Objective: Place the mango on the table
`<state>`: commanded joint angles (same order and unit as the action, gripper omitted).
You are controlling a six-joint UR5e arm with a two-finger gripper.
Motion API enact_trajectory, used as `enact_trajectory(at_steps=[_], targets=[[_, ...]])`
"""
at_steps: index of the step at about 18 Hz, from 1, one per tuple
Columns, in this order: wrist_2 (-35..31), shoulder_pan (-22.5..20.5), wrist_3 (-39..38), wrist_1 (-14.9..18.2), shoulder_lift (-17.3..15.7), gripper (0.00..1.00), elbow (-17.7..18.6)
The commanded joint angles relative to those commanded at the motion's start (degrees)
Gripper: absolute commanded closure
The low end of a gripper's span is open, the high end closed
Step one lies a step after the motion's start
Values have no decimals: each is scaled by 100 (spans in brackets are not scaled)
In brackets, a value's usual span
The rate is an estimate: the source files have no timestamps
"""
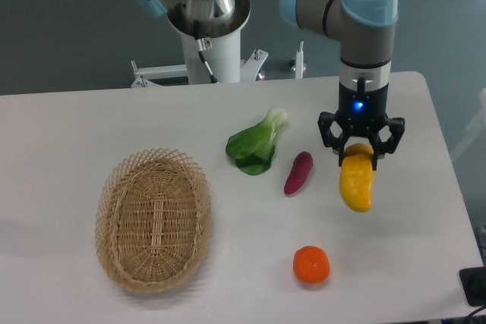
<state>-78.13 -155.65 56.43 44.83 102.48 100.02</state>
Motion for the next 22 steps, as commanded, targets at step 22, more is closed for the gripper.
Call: enact_trajectory(at_steps=[22], targets=[[-44, -53, 62, -492, 966, 41, -448]])
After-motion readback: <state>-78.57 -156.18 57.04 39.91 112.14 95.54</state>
